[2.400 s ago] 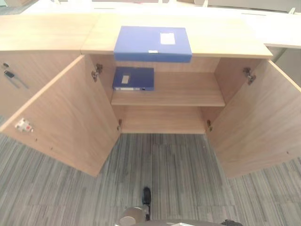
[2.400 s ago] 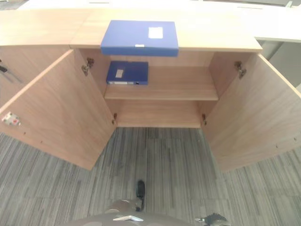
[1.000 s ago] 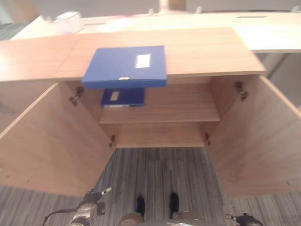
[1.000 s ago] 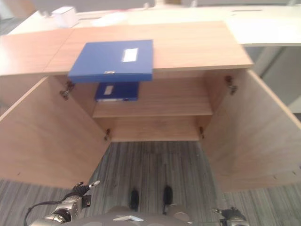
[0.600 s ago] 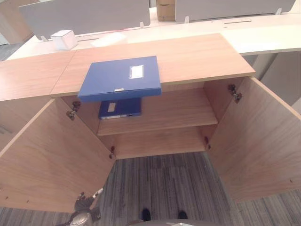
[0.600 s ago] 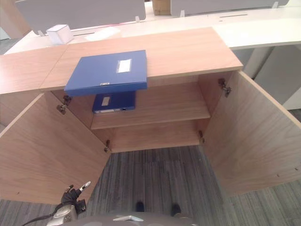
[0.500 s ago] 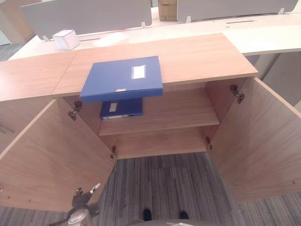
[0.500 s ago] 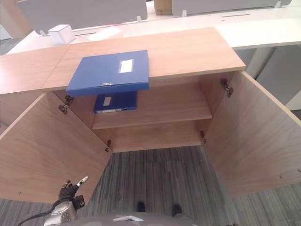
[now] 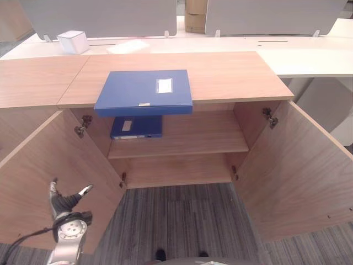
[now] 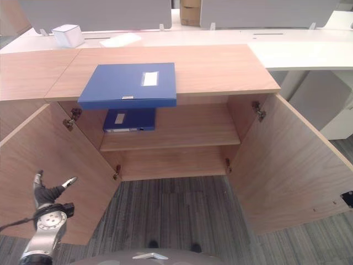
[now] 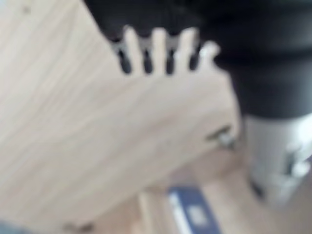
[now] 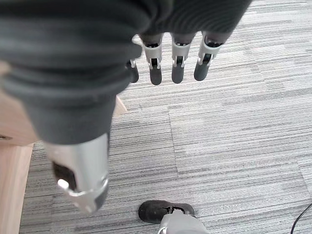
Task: Put the empty folder in the office cabinet
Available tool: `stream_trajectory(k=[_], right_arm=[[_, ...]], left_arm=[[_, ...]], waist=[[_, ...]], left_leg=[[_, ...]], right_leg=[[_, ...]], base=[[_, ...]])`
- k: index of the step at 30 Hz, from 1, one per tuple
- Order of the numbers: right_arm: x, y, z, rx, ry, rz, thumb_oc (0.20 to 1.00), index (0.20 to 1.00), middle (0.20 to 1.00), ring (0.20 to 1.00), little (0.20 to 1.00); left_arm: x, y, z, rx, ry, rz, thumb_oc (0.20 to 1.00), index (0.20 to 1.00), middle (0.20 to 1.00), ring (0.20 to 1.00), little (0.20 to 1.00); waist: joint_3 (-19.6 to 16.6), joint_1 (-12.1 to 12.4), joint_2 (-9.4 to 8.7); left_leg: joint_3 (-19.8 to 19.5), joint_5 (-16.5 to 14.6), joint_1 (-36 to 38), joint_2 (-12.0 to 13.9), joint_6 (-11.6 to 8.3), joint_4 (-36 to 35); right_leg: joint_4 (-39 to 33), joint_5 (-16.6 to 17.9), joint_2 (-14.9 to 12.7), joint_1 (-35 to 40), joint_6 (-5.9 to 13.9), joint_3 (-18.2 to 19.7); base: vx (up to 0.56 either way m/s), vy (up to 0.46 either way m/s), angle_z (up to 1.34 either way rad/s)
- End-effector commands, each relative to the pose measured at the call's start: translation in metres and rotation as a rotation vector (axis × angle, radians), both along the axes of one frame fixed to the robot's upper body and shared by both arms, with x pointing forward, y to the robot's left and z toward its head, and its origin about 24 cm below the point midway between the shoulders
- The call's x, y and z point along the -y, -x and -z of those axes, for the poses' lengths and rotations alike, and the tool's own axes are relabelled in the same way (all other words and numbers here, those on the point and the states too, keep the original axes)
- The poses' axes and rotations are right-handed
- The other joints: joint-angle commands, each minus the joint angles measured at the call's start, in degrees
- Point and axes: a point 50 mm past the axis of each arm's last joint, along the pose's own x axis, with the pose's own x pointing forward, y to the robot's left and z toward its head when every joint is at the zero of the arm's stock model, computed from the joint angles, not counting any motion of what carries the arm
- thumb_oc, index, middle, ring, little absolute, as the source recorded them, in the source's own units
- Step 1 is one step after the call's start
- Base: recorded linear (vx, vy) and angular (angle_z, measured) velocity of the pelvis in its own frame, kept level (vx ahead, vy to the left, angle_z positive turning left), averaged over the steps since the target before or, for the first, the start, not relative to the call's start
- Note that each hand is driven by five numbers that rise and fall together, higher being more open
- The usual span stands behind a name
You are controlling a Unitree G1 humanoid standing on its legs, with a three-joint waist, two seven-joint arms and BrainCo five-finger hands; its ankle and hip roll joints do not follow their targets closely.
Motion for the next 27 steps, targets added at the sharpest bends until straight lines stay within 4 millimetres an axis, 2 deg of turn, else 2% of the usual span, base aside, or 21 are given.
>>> stream_trajectory(k=[1,4,8,9,13,15,21,27], right_arm=[[0.004,-0.013,-0.001,0.019,0.039,0.014,1.000,1.000,1.000,1.000,1.000],[0.002,-0.013,-0.001,0.016,0.033,0.013,1.000,1.000,1.000,1.000,1.000],[0.003,-0.014,-0.001,0.020,0.037,0.009,1.000,1.000,1.000,1.000,1.000],[0.004,-0.016,-0.002,0.028,0.041,0.001,1.000,1.000,1.000,1.000,1.000],[0.005,-0.021,-0.002,0.047,0.044,-0.014,1.000,1.000,1.000,1.000,1.000],[0.005,-0.020,-0.002,0.048,0.043,-0.013,1.000,1.000,1.000,1.000,1.000],[0.006,-0.025,-0.003,0.068,0.045,-0.024,1.000,1.000,1.000,1.000,1.000],[0.007,-0.021,-0.003,0.055,0.047,-0.025,1.000,1.000,1.000,1.000,1.000]], left_arm=[[-0.026,-0.010,-0.042,0.083,-0.345,-0.036,1.000,1.000,1.000,1.000,1.000],[-0.035,-0.010,-0.062,0.084,-0.537,-0.041,1.000,1.000,1.000,1.000,1.000],[-0.038,-0.014,-0.075,0.076,-0.665,-0.014,1.000,1.000,1.000,1.000,1.000],[-0.041,-0.018,-0.086,0.070,-0.757,0.013,1.000,1.000,1.000,1.000,1.000],[-0.044,-0.031,-0.105,0.035,-0.927,0.102,1.000,1.000,1.000,1.000,1.000],[-0.044,-0.032,-0.105,0.035,-0.928,0.103,1.000,1.000,1.000,1.000,1.000],[-0.039,-0.047,-0.126,0.020,-1.095,0.203,1.000,1.000,1.000,1.000,1.000],[-0.030,-0.058,-0.132,0.044,-1.121,0.256,1.000,1.000,1.000,1.000,1.000]], waist=[[0.6,0.6,-0.82],[0.4,0.7,-0.70],[0.3,0.7,-0.57],[0.2,0.6,-0.35],[0.0,0.3,-0.08],[0.0,0.3,-0.12],[-0.5,-0.5,0.33],[-0.8,-1.2,0.31]], left_leg=[[0.0,-7.6,2.6,-1.2,-1.62,0.0],[0.0,-7.8,3.0,-1.2,-1.66,0.0],[0.0,-7.9,3.2,-1.2,-1.71,0.0],[0.0,-8.0,3.3,-1.2,-1.74,0.0],[0.3,-8.0,3.6,-1.2,-1.84,0.0],[0.3,-8.0,3.6,-1.2,-1.84,0.0],[0.9,-8.3,3.8,-1.0,-1.94,0.0],[1.5,-8.4,4.0,-0.9,-1.97,0.0]], right_leg=[[0.2,-2.8,-3.6,3.1,5.01,0.3],[0.2,-2.9,-3.7,3.5,5.07,0.1],[0.2,-2.9,-3.8,3.7,5.11,0.0],[0.2,-2.8,-3.8,3.8,5.16,0.0],[0.2,-2.8,-3.9,4.0,5.28,0.0],[0.2,-2.8,-3.9,4.0,5.28,0.0],[0.2,-2.7,-3.8,3.9,5.47,0.2],[0.2,-2.6,-3.8,3.8,5.54,0.6]], base=[[0.00,0.000,0.00],[0.00,0.000,0.00],[0.00,0.000,0.00],[0.00,0.000,0.00],[0.00,0.000,0.00],[0.00,0.000,0.00],[0.00,0.000,0.00],[0.00,0.000,-0.02]])
